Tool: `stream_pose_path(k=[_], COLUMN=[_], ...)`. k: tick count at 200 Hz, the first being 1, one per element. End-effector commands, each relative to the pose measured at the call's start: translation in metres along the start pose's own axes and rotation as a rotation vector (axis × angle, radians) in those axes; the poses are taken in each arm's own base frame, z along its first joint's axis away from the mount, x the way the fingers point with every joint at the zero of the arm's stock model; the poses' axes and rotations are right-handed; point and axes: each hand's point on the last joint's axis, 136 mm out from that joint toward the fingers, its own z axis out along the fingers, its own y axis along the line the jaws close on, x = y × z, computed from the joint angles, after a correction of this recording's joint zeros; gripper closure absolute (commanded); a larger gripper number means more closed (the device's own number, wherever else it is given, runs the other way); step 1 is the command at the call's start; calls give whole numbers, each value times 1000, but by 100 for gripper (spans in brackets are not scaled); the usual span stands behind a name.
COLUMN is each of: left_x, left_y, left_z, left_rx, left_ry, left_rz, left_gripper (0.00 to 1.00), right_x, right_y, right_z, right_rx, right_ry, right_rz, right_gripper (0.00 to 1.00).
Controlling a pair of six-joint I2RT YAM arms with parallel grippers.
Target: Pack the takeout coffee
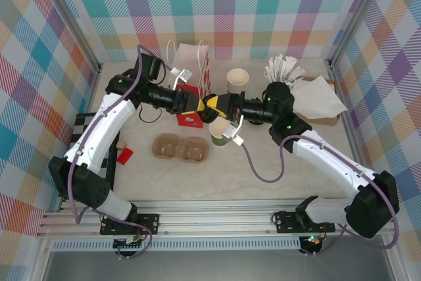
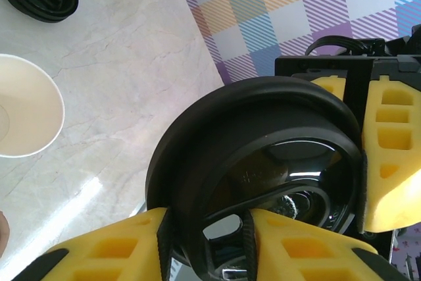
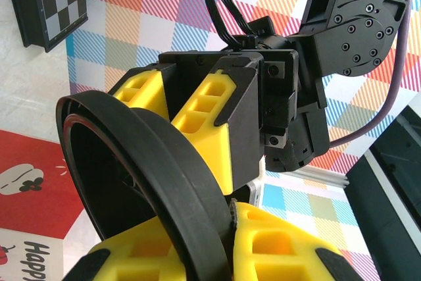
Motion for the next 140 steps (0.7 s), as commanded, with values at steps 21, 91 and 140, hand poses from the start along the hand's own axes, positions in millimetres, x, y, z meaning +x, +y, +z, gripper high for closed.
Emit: stream_pose_path(k=[21, 91, 140], left_x=[3, 1, -3], left_y=[1, 2, 62], left_z=[5, 4, -12], left_rx=[38, 16, -364], left_ry=[27, 12, -116], left_rz=[-12, 25, -53], left_gripper=[78, 100, 100], right_x=[-7, -6, 28], right_y=[-22, -4, 14], right_z=[5, 4, -29], right_rx=[58, -59, -174], right_ry=[-44, -17, 376], right_rz=[26, 156, 950], right_gripper=[100, 85, 0])
